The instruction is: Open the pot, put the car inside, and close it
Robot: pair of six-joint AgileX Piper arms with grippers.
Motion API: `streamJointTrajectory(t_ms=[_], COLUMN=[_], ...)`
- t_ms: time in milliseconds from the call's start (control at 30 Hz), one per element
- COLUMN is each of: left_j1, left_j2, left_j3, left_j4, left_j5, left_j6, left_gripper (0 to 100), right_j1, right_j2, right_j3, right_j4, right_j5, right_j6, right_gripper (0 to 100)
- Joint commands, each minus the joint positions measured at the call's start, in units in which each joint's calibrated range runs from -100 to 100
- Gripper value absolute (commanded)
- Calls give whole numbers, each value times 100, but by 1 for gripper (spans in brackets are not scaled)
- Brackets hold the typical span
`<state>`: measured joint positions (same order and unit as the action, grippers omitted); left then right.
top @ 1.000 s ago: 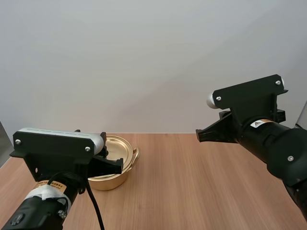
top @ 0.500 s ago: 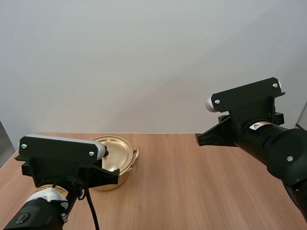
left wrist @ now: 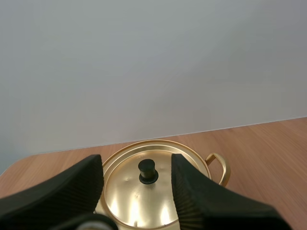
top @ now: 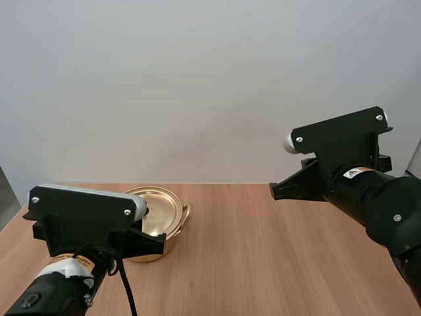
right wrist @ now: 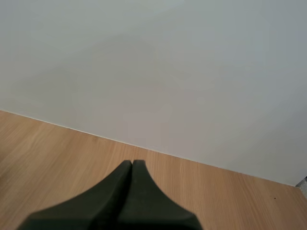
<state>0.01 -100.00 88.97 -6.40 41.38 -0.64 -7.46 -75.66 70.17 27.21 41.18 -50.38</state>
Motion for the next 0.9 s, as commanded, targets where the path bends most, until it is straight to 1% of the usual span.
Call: streamJointTrajectory(t_ms=[0,167,267,433,567,667,767,867], left_j1=[-4,89,89,89,82,82,40,42], left_j2=[0,0,0,0,0,0,0,0], left_j3=[-6,61,418,1103,1103,1103,1103,1103], left_j4=[6,-77,-371,-403,-392,-392,-392,-392], left_j5=[0,-224,-431,-1079,-1353,-1335,-1351,-1351], left_j6=[0,0,0,0,0,0,0,0], left_gripper=[71,71,71,71,71,71,71,71], right_j1=[1,1,1,1,1,1,1,1], right_j2=[4,4,4,4,4,4,4,4], right_j3=[10,10,10,10,10,10,10,10], right_j4=[-3,39,78,78,78,91,264,389], right_j5=[-14,-30,-73,-90,-90,-91,-120,-190], right_j6=[-3,-3,-3,-3,-3,-3,-3,-3], right_gripper=[0,0,0,0,0,0,0,0])
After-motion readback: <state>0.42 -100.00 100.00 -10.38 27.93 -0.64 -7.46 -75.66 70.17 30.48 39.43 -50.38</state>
